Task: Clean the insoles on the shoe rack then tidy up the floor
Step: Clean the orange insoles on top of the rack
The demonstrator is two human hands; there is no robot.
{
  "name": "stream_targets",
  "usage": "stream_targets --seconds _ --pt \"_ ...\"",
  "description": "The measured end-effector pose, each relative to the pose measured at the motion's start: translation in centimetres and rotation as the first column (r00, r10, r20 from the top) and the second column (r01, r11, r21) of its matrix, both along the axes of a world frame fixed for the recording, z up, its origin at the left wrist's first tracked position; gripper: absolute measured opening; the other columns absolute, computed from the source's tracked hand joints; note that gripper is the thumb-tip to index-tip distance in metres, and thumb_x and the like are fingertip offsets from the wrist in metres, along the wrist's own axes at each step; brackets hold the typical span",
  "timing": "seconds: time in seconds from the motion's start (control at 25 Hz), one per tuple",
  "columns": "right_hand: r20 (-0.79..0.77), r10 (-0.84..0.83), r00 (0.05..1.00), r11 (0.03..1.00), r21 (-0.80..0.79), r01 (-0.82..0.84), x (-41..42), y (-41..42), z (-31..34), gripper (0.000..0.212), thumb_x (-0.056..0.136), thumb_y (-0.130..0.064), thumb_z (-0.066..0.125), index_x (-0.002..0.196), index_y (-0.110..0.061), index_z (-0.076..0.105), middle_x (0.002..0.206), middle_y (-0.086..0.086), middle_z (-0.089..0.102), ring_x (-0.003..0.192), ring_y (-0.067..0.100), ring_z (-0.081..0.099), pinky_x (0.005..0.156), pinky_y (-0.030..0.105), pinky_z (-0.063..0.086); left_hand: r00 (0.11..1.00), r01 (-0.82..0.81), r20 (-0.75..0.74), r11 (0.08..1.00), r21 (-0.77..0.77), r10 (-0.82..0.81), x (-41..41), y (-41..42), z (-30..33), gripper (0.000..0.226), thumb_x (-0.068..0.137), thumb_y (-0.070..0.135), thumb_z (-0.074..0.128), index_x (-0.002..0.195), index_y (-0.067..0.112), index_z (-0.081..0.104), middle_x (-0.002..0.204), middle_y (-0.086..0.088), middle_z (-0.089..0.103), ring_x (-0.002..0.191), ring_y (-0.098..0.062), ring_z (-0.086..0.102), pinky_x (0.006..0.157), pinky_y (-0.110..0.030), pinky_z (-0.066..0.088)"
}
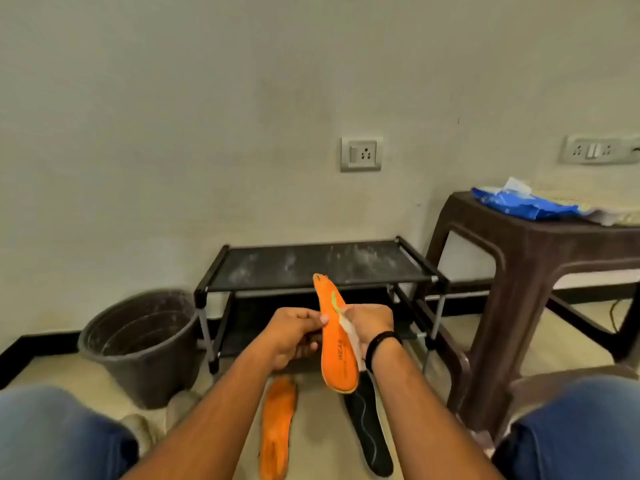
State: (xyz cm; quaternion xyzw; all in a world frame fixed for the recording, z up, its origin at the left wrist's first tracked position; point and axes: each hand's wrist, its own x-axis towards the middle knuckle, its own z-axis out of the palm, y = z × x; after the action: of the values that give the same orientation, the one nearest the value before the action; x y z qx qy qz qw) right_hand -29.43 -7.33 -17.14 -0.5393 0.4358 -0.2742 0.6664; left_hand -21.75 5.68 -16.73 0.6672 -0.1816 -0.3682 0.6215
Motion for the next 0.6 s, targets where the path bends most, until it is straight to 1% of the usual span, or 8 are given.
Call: stream_targets --seconds 0.08,0.2,0.24,0.32,0.36,0.44,0.52,0.6 --pt "-0.152 -0.048 0.987 0.999 -0.006 0.048 -0.5 1.4 -4.1 0.011 0.080 -0.007 0.069 0.090 -0.004 0.072 0.090 0.012 0.072 0.085 0.030 0.068 0.076 0.039 0.058 0.998 0.048 -0.047 0.994 0.097 -0.044 -1.1 1.4 -3.1 0.014 0.093 0.013 0.070 0.101 0.002 0.074 0.083 -0.010 0.074 0.065 -0.011 0.068 0.055 -0.021 0.052" --pt "-0.297 -0.015 0.955 0.998 0.048 0.031 -1.5 3.0 -8.9 0.026 0.084 -0.010 0.065 0.109 -0.006 0.067 0.100 0.013 0.070 0.088 0.029 0.067 0.073 0.035 0.055 0.993 0.070 -0.109 0.956 0.283 -0.040 -2.1 3.3 -7.3 0.007 0.092 0.011 0.070 0.096 0.006 0.073 0.084 -0.010 0.075 0.071 -0.013 0.070 0.060 -0.023 0.055" --pt "-0.330 0.020 0.944 0.998 0.064 0.001 -1.8 3.3 -10.4 0.034 0.084 -0.010 0.064 0.117 -0.006 0.064 0.106 0.013 0.069 0.092 0.029 0.067 0.074 0.034 0.054 0.992 0.050 -0.125 0.943 0.329 -0.009 -2.2 3.8 -8.4 0.002 0.092 0.009 0.070 0.092 0.008 0.069 0.080 -0.009 0.074 0.069 -0.014 0.070 0.059 -0.023 0.055" --pt "-0.384 0.075 0.920 0.994 0.101 -0.039 -2.2 3.9 -13.4 0.047 0.083 -0.009 0.063 0.129 -0.008 0.056 0.117 0.013 0.066 0.102 0.030 0.064 0.085 0.036 0.053 0.992 -0.001 -0.116 0.915 0.404 0.052 -2.2 4.1 -10.5 0.012 0.091 0.006 0.071 0.085 0.011 0.062 0.064 -0.006 0.069 0.059 -0.013 0.065 0.053 -0.024 0.053" --pt "-0.414 0.098 0.905 0.991 0.128 -0.049 -2.3 4.1 -14.7 0.045 0.082 -0.009 0.062 0.127 -0.006 0.056 0.113 0.014 0.066 0.100 0.031 0.064 0.087 0.038 0.054 0.994 -0.015 -0.094 0.900 0.436 0.062 -2.0 4.1 -11.3 0.015 0.091 0.005 0.071 0.082 0.012 0.060 0.059 -0.005 0.066 0.053 -0.012 0.062 0.050 -0.023 0.053" --pt "-0.470 0.115 0.875 0.987 0.151 -0.048 -2.4 4.6 -16.8 0.032 0.085 -0.011 0.061 0.115 -0.002 0.061 0.099 0.015 0.067 0.089 0.031 0.065 0.081 0.037 0.056 0.998 -0.034 -0.032 0.879 0.475 0.056 -1.7 3.7 -12.7 0.017 0.090 0.003 0.072 0.081 0.010 0.059 0.061 -0.008 0.063 0.044 -0.012 0.059 0.044 -0.024 0.052" --pt "-0.521 0.103 0.848 0.993 0.099 -0.060 -2.0 4.8 -18.3 0.024 0.089 -0.012 0.059 0.109 -0.001 0.064 0.098 0.015 0.068 0.091 0.031 0.065 0.082 0.036 0.057 0.997 -0.078 0.037 0.863 0.498 0.069 -1.1 3.1 -14.7 0.018 0.086 0.001 0.075 0.081 0.007 0.059 0.066 -0.012 0.061 0.043 -0.015 0.057 0.041 -0.025 0.050" --pt "-0.559 0.109 0.822 0.994 0.046 -0.101 -1.6 4.8 -19.7 0.021 0.092 -0.014 0.060 0.105 0.000 0.067 0.101 0.015 0.069 0.095 0.030 0.065 0.085 0.036 0.056 0.991 -0.130 0.076 0.830 0.542 0.106 -0.8 2.6 -17.2 0.016 0.085 0.003 0.077 0.082 0.005 0.061 0.071 -0.014 0.063 0.044 -0.018 0.057 0.039 -0.024 0.049"
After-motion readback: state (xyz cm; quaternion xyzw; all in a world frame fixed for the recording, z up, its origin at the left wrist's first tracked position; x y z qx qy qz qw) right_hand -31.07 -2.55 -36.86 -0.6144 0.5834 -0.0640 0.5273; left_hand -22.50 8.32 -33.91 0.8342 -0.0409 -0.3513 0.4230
